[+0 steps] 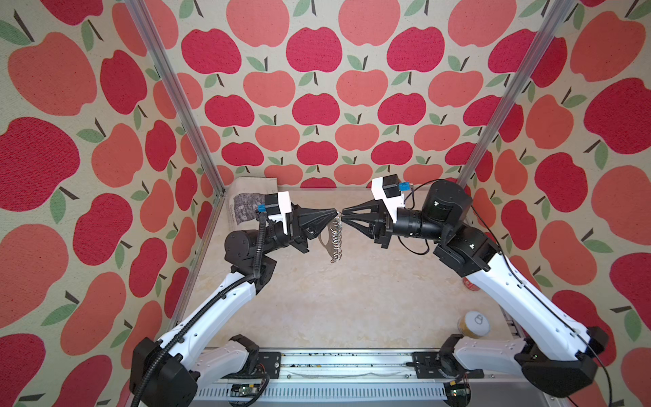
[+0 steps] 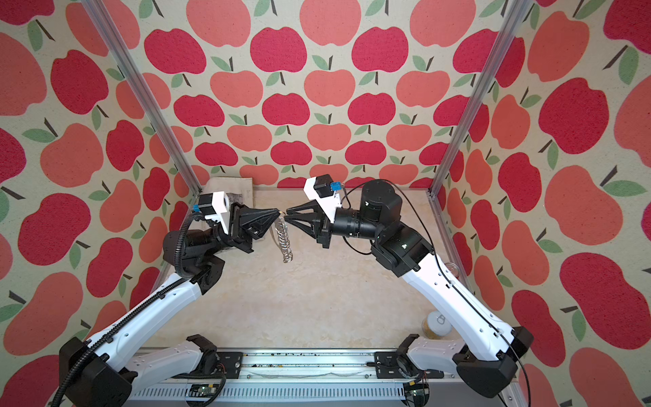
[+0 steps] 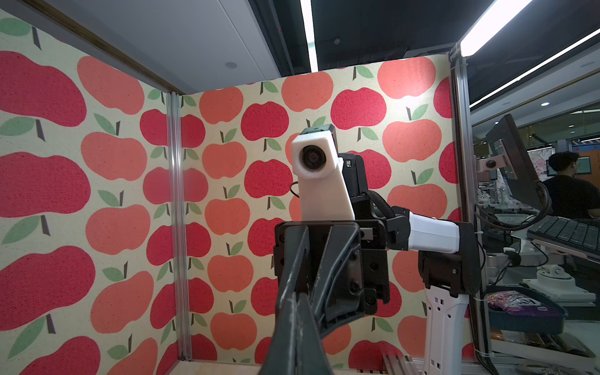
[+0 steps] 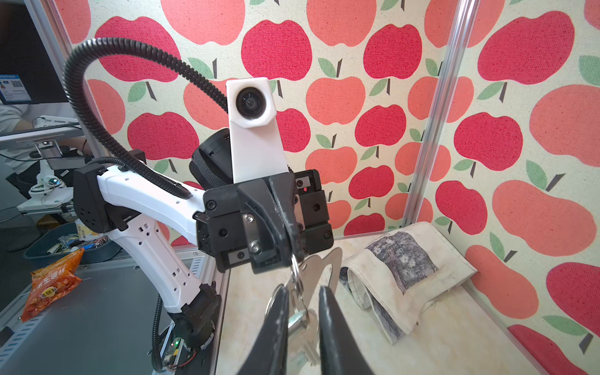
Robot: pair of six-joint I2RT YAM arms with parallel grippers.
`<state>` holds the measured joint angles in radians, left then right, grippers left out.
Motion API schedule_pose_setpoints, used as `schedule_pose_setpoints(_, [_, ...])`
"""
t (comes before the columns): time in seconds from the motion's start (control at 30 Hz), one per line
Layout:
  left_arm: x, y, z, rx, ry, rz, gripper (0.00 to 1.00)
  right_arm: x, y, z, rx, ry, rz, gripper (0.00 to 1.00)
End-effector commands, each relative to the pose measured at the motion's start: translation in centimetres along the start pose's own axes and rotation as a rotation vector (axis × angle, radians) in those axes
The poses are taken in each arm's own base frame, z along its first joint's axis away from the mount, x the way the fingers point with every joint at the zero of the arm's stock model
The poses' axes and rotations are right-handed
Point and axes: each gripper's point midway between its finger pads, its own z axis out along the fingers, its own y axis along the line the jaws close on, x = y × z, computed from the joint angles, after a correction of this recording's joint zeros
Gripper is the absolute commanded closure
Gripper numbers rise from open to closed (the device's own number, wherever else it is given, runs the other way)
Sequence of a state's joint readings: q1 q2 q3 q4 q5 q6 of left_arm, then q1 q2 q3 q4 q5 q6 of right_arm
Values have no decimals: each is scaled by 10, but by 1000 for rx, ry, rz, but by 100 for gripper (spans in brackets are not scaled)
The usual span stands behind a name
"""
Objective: Attach keys to a key ring
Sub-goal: Insert the key into the keyring.
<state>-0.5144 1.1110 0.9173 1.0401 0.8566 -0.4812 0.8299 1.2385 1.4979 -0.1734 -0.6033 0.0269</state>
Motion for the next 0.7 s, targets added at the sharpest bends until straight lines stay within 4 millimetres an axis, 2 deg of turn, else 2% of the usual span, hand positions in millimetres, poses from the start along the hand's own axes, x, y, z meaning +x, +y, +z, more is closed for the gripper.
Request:
schedule_pose_setpoints(0.0, [-13,-8,1,38,-29,42,100,-5,0,1,-13,-18,3,81])
schedule_pose_setpoints(0.23, [-13,-10,0,41,-28,44,100,-5,2,3,-38,-20,15,84])
schedule_pose_setpoints(0.53, [-11,-10,0,41,-20,41,100,-7,5,3,-54,-27,13,99])
schedule_pose_setpoints(0.67, [-9,-10,0,42,-4,33,100,-6,6,2,-50,-14,10,100])
